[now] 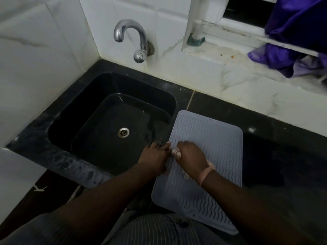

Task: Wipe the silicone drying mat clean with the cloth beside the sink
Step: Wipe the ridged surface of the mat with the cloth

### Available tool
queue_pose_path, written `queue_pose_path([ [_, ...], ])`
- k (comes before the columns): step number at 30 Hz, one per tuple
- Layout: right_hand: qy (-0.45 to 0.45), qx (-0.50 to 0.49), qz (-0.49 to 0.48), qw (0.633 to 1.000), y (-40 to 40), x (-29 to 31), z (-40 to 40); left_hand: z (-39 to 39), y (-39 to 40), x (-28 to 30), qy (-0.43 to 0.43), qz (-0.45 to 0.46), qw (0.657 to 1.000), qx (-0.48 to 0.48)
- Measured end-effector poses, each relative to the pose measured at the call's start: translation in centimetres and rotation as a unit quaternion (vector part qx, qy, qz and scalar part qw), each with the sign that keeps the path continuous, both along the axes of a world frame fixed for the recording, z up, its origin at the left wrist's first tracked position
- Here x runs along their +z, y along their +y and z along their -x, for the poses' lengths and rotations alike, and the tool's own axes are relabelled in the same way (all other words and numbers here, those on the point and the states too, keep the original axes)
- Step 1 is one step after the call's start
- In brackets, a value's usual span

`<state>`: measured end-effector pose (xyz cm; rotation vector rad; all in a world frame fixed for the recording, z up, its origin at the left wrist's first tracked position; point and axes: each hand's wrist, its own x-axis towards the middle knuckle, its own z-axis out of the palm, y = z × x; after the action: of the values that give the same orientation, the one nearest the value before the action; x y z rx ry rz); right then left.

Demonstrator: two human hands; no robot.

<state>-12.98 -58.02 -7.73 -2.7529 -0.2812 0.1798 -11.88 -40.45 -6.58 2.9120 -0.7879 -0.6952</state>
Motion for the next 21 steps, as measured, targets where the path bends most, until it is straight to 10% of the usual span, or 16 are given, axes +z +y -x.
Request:
queue_pose_path([
  [21,-0.027,-0.012,0.035,0.999,-2.0,-0.1,-7.4,-6.5,-1.8,-0.2,0.059,-0.025,0.998,-0.002],
])
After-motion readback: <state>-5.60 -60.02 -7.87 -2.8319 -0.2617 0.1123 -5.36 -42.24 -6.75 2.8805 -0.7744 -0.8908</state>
